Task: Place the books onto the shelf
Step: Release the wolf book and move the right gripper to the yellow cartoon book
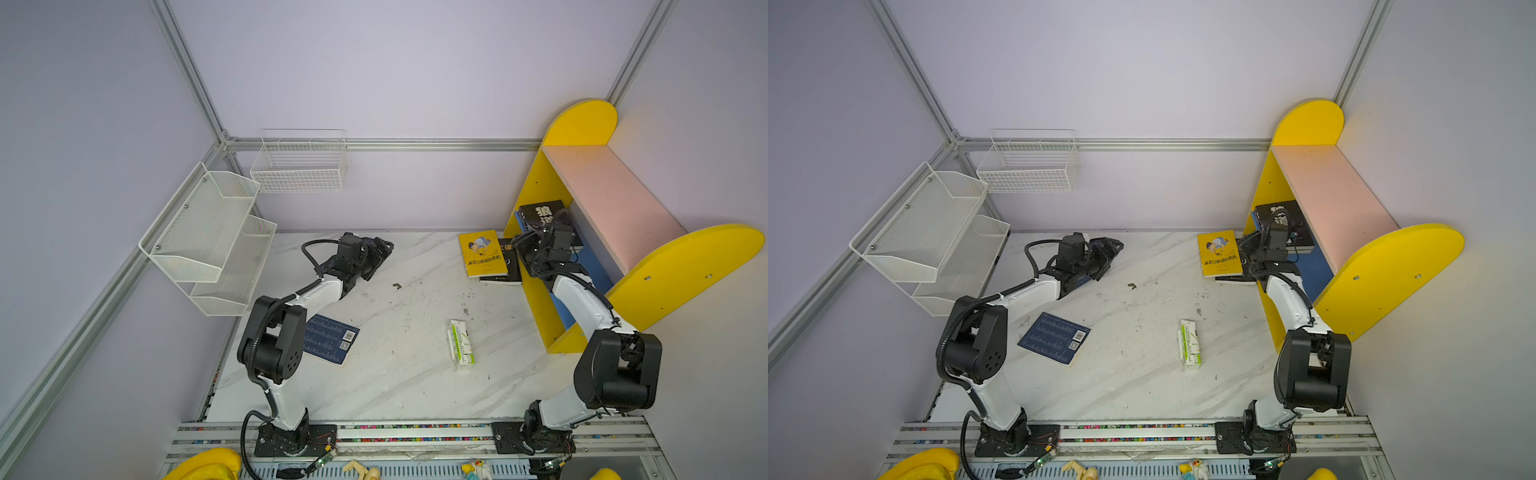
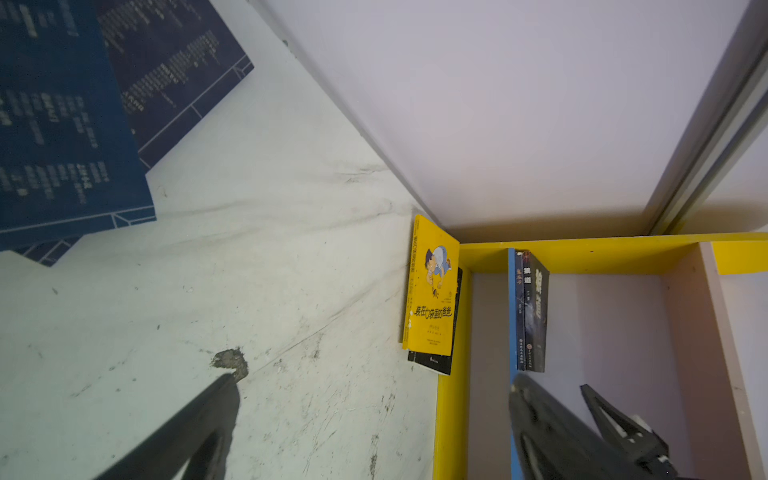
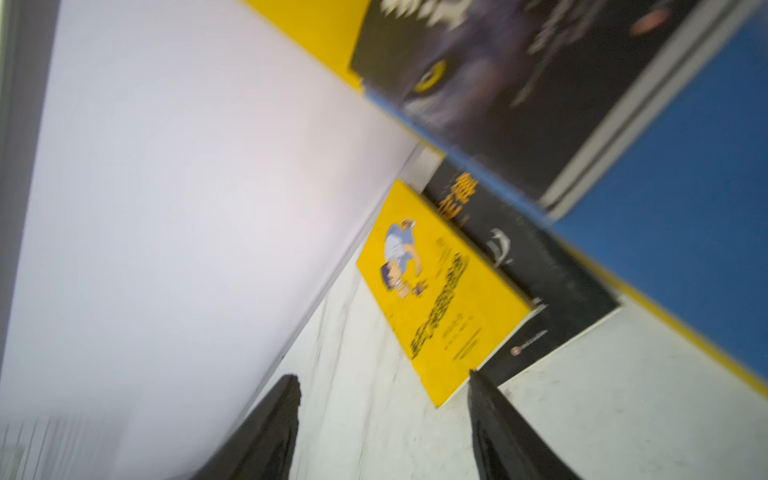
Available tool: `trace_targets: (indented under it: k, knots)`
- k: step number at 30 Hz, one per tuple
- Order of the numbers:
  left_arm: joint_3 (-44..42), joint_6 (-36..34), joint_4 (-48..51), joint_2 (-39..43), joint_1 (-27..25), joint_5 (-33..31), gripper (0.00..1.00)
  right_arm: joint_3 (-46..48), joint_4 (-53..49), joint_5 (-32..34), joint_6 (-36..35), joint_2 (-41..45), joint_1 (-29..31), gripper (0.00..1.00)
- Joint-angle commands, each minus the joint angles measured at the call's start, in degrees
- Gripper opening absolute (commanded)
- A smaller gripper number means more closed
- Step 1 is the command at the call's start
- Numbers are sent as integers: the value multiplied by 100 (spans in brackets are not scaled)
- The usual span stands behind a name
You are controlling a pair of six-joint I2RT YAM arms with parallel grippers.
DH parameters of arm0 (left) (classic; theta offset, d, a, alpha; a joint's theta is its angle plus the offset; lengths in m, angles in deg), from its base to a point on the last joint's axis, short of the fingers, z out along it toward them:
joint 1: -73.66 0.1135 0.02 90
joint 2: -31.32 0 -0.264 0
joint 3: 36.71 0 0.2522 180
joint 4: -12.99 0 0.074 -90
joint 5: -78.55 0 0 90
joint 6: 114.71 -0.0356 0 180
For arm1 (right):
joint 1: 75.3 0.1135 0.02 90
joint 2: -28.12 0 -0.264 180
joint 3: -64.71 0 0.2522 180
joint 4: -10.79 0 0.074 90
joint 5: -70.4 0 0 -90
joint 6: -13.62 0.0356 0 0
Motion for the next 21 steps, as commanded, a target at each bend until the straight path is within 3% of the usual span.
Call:
trace_targets:
  k: [1, 4, 6, 11, 17, 21]
  knots:
    - [663, -292, -15, -43, -44, 439, 99, -143, -163, 505, -759, -313, 448, 67]
    - [695, -485, 46, -31, -92, 444, 100, -440, -236, 1038, -1027, -856, 810, 74]
    - [713, -594, 109, -28, -109, 474, 100, -684, -299, 1158, -1057, -1357, 818, 77]
    - [705, -856, 275, -4, -118, 572, 100, -1900, -590, 1917, -1892, -2746, 804, 90]
    - [492, -987, 419, 102, -119, 484, 100, -3189, -899, 2521, -2276, -3732, 705, 92]
    - [356, -991, 424, 193, -123, 390, 100, -3484, -954, 2267, -2383, -4067, 416, 92]
